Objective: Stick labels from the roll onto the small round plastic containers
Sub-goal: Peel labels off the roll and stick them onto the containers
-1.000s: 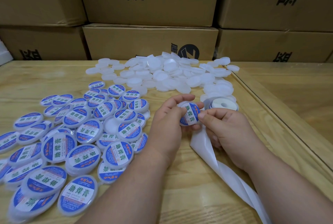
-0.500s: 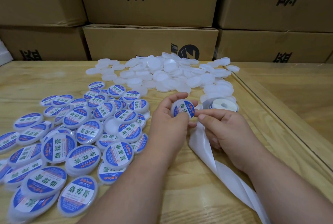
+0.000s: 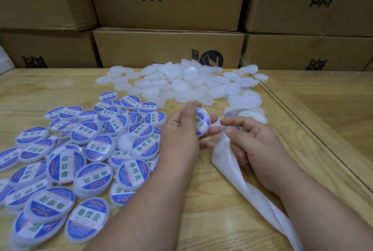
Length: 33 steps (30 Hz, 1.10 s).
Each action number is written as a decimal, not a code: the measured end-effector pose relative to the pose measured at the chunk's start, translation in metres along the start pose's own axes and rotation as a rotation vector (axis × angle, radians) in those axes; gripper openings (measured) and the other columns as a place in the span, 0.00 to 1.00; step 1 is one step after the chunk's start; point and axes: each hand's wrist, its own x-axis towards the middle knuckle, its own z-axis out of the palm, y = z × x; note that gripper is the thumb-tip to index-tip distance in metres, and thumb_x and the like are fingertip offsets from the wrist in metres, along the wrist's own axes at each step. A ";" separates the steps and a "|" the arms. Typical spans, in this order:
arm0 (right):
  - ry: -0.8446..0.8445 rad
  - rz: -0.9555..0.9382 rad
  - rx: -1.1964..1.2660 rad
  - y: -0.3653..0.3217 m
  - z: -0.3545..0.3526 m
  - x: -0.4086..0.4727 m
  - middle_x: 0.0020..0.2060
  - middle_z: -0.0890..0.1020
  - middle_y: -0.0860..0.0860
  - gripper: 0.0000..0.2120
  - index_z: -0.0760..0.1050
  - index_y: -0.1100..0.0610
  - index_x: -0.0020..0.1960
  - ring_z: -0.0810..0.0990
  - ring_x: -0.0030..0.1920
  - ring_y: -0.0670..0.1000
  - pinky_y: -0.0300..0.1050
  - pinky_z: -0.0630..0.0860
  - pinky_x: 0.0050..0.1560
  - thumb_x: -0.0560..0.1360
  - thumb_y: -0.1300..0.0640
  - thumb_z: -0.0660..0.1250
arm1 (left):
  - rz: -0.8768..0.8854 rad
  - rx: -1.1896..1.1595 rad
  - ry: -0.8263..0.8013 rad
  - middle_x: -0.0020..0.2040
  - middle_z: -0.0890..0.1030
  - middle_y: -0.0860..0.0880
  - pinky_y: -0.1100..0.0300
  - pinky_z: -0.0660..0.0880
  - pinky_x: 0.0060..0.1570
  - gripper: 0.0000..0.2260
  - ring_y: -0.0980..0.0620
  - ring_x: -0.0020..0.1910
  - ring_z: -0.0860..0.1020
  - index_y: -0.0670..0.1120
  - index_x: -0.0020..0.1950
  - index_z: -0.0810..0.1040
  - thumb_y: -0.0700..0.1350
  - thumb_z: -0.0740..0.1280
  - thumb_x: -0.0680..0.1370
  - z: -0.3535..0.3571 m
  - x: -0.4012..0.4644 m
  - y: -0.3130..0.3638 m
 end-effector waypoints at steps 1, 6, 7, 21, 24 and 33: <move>0.001 0.003 -0.003 0.000 0.000 0.000 0.22 0.68 0.49 0.06 0.82 0.55 0.54 0.64 0.23 0.47 0.38 0.64 0.24 0.79 0.61 0.68 | 0.001 0.008 0.001 0.42 0.87 0.45 0.62 0.74 0.23 0.12 0.49 0.33 0.85 0.53 0.54 0.80 0.57 0.59 0.84 0.000 0.000 0.001; 0.017 0.017 -0.026 0.001 0.000 0.000 0.22 0.67 0.49 0.07 0.82 0.57 0.52 0.63 0.23 0.47 0.38 0.63 0.24 0.80 0.63 0.66 | -0.028 0.099 0.009 0.34 0.84 0.47 0.62 0.68 0.22 0.07 0.53 0.22 0.70 0.55 0.53 0.74 0.56 0.61 0.84 0.001 0.000 -0.004; 0.020 0.017 -0.027 0.000 0.000 0.000 0.22 0.67 0.49 0.07 0.82 0.57 0.52 0.63 0.23 0.46 0.38 0.63 0.24 0.80 0.63 0.66 | -0.027 0.099 0.004 0.36 0.85 0.48 0.63 0.69 0.24 0.04 0.54 0.23 0.70 0.55 0.55 0.73 0.54 0.63 0.83 0.001 0.000 -0.005; 0.078 0.015 0.004 0.000 0.002 0.000 0.23 0.65 0.50 0.07 0.82 0.61 0.48 0.61 0.23 0.47 0.39 0.59 0.24 0.80 0.65 0.66 | -0.051 -0.045 0.047 0.52 0.87 0.53 0.64 0.76 0.31 0.08 0.54 0.41 0.85 0.47 0.57 0.81 0.49 0.69 0.81 -0.004 0.004 -0.001; 0.126 0.004 0.035 0.002 0.002 0.001 0.23 0.64 0.51 0.11 0.83 0.57 0.43 0.60 0.24 0.48 0.40 0.59 0.24 0.79 0.66 0.65 | -0.129 -0.148 0.085 0.45 0.88 0.47 0.64 0.70 0.22 0.15 0.53 0.27 0.78 0.50 0.53 0.81 0.59 0.61 0.83 -0.002 0.003 0.006; 0.202 -0.036 -0.058 0.006 0.001 0.001 0.26 0.65 0.51 0.12 0.78 0.55 0.37 0.62 0.25 0.48 0.40 0.62 0.26 0.79 0.62 0.68 | -0.069 -0.217 0.119 0.46 0.87 0.53 0.66 0.70 0.29 0.12 0.58 0.32 0.75 0.57 0.38 0.88 0.47 0.71 0.80 -0.003 0.003 0.007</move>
